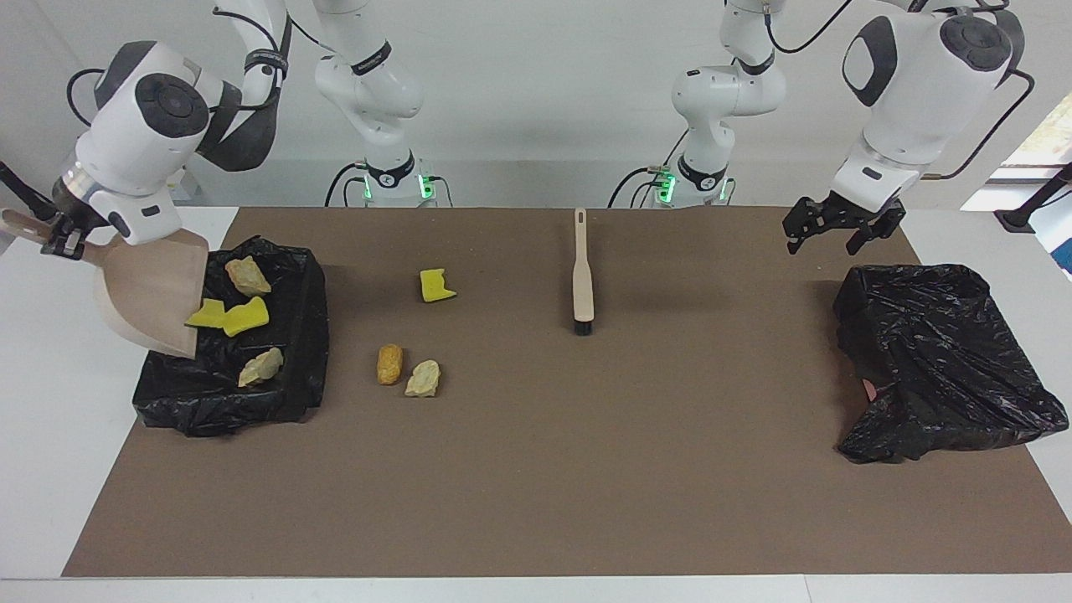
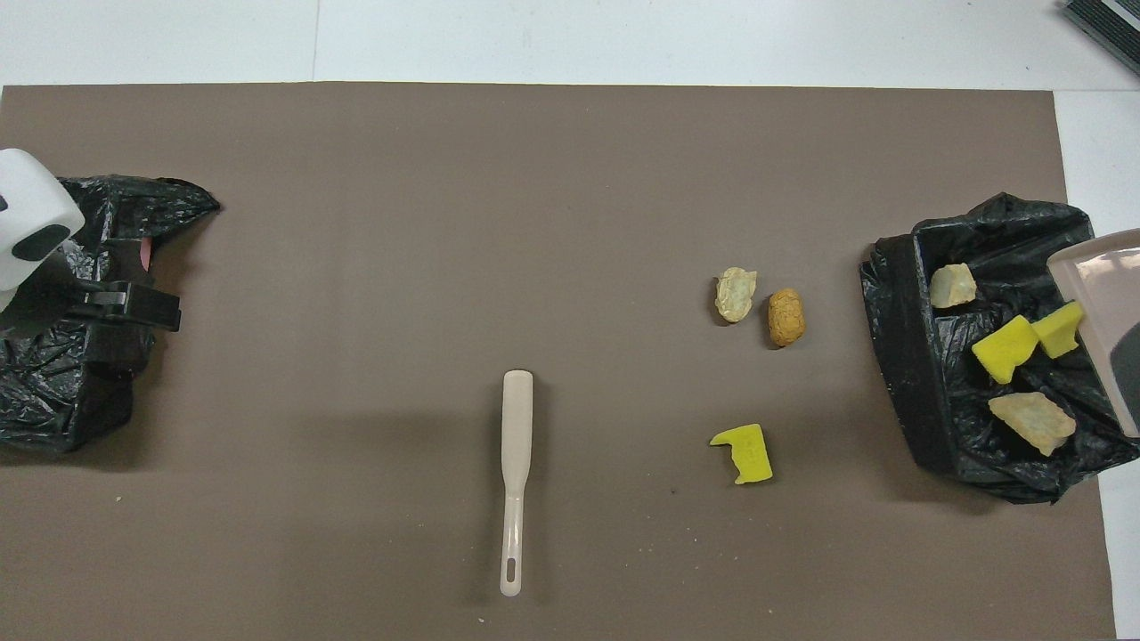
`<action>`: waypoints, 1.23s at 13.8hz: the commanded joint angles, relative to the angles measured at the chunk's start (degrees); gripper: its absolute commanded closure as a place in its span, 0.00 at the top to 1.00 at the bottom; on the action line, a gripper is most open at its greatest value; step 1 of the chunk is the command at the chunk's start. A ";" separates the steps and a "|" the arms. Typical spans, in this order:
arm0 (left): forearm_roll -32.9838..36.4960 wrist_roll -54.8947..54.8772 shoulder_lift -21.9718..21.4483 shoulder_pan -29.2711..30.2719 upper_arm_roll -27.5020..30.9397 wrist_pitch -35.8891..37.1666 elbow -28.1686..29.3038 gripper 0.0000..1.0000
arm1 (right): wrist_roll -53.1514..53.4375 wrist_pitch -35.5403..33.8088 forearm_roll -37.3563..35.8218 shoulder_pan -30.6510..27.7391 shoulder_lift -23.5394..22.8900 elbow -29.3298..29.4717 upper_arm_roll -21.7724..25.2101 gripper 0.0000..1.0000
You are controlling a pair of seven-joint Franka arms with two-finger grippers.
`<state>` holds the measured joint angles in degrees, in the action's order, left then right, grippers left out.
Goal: Sweep and dump trash in bin
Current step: 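Return the dustpan to the table center with the right gripper and release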
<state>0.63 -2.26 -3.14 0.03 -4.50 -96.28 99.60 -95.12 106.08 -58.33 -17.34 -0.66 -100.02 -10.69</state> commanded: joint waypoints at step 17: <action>-3.89 -5.65 0.42 3.75 -0.60 7.34 -6.00 1.00 | 78.72 -11.95 33.00 26.30 -19.62 22.57 -1.35 0.00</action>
<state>-2.71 -6.96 -3.03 2.74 -5.27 -90.16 94.61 -25.49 96.07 -29.20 7.39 -15.16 -84.54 -12.05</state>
